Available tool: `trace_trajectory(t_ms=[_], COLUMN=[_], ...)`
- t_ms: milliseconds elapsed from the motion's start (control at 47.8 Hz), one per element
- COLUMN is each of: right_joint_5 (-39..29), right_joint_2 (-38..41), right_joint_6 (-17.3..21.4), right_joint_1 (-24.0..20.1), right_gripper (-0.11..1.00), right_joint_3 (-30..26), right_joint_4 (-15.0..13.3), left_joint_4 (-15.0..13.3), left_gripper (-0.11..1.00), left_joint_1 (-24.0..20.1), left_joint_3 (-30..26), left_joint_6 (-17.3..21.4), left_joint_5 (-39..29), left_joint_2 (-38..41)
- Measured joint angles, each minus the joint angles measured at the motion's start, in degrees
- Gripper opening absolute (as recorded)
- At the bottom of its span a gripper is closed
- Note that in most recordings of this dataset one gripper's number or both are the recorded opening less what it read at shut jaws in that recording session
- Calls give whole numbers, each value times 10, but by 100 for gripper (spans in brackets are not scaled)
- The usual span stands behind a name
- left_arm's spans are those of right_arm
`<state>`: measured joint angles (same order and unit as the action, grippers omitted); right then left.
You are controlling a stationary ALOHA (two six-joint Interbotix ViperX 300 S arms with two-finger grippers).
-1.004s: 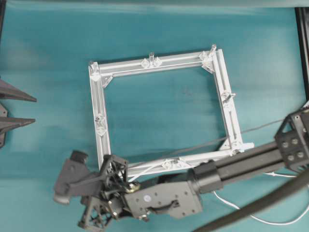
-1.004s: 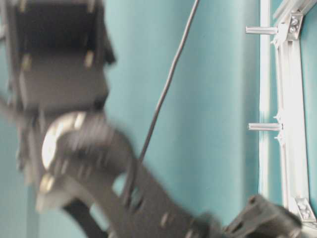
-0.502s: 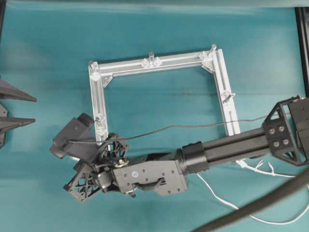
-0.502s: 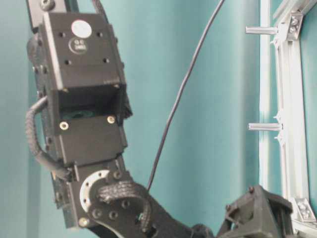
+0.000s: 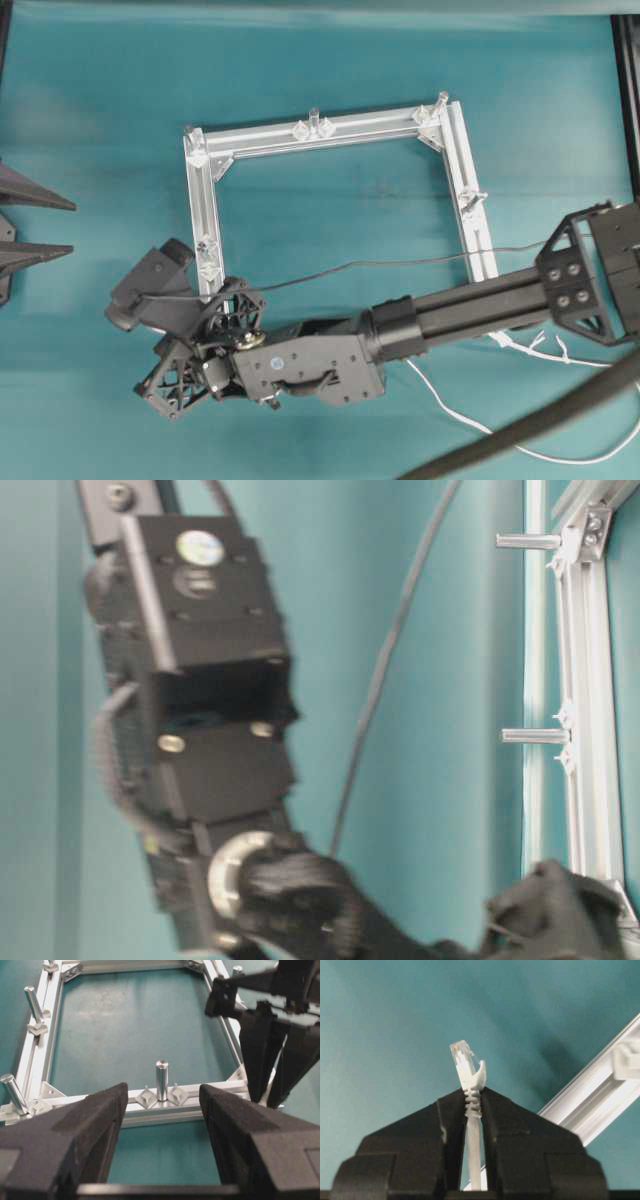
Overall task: Move the cable alternately left and right between 8 pins so it hooks onto each one.
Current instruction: 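Sweep the plug up the frame's left side past the pins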
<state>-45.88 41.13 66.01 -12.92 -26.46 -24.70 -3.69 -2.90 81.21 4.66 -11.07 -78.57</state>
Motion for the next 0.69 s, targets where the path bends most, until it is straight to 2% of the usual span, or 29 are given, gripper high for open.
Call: trace_trajectory(t_ms=[188, 314, 523, 691], right_joint_5=[3, -19, -87, -120], right_joint_2=[13, 13, 11, -15], right_joint_6=[1, 10, 82, 104], right_joint_1=[4, 8, 21, 25], right_gripper=[10, 10, 10, 10], right_joint_3=[0, 0, -1, 18], right_joint_4=[-4, -31, -73, -88], left_joint_4=[0, 0, 0, 0], left_gripper=[60, 60, 60, 60], left_joint_1=[0, 0, 0, 0], left_joint_3=[0, 0, 0, 0], left_joint_6=[0, 0, 0, 0], left_joint_5=[-1, -1, 0, -1], left_joint_2=[0, 0, 0, 0])
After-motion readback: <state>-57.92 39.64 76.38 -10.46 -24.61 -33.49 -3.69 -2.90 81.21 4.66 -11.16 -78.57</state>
